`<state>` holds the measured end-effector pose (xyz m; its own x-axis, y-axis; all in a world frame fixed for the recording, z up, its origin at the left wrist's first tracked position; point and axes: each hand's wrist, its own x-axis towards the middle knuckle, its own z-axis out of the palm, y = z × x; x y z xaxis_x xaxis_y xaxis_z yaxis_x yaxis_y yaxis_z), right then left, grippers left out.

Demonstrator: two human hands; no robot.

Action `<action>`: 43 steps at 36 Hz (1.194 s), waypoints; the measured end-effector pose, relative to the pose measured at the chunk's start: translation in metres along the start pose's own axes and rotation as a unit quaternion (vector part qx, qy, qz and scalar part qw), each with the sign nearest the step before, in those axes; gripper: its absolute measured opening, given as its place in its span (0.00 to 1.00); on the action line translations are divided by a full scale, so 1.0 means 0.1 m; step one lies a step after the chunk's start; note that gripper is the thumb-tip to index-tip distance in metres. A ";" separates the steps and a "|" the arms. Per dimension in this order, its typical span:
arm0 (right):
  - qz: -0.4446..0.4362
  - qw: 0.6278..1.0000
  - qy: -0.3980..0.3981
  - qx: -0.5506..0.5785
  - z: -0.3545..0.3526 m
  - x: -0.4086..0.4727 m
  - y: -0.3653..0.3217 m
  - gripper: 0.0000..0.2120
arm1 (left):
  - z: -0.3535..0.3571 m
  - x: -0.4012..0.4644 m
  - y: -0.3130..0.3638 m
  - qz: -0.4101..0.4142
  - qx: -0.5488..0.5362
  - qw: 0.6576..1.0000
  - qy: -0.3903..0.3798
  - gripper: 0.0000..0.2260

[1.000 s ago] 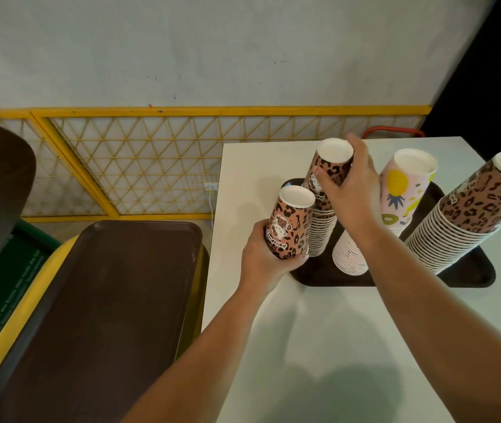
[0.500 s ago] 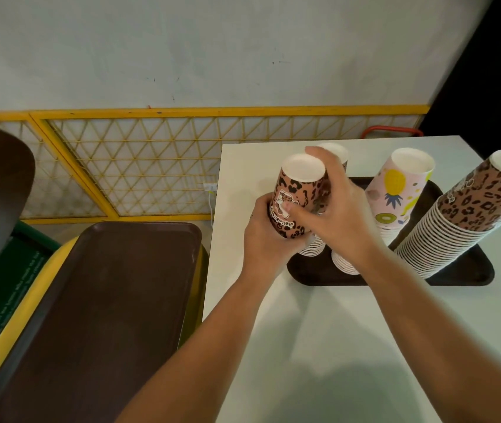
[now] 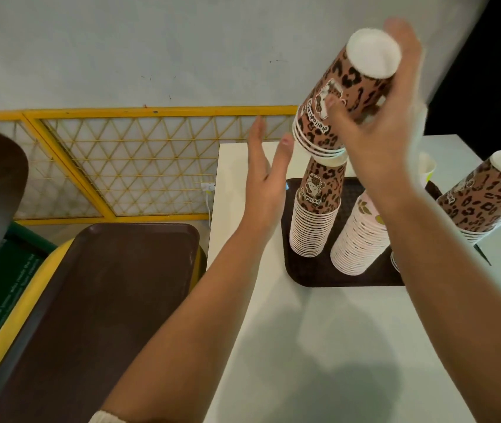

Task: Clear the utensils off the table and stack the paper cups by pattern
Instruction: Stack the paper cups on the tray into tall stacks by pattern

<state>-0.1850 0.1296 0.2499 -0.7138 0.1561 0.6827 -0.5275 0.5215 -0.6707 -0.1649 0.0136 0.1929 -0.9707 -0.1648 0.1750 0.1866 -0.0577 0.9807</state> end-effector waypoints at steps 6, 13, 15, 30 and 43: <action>0.000 0.997 -0.043 -0.057 0.06 -0.09 0.12 0.29 | 0.17 0.07 -0.15 -0.057 0.040 0.997 -0.017 0.26; -0.016 0.998 -0.014 -0.054 0.07 -0.09 0.10 0.27 | 0.26 0.05 -0.24 -0.071 0.049 0.996 -0.039 0.25; -0.011 0.998 0.000 -0.058 0.05 -0.11 0.14 0.27 | 0.27 0.06 -0.28 -0.078 0.049 0.995 -0.047 0.25; 0.080 0.982 -0.070 -0.154 0.28 -0.58 0.58 0.27 | 0.22 0.01 -0.51 -0.118 0.054 0.989 -0.076 0.25; 0.051 0.991 -0.051 -0.110 0.05 -0.71 0.52 0.32 | 0.42 -0.22 -0.54 -0.030 0.032 0.999 0.029 0.23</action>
<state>-0.1640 0.1417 0.1654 -0.8075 0.1377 0.5735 -0.3446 0.6791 -0.6482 -0.1604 0.0618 0.1396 -0.9689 -0.2204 0.1124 0.1166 -0.0059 0.9932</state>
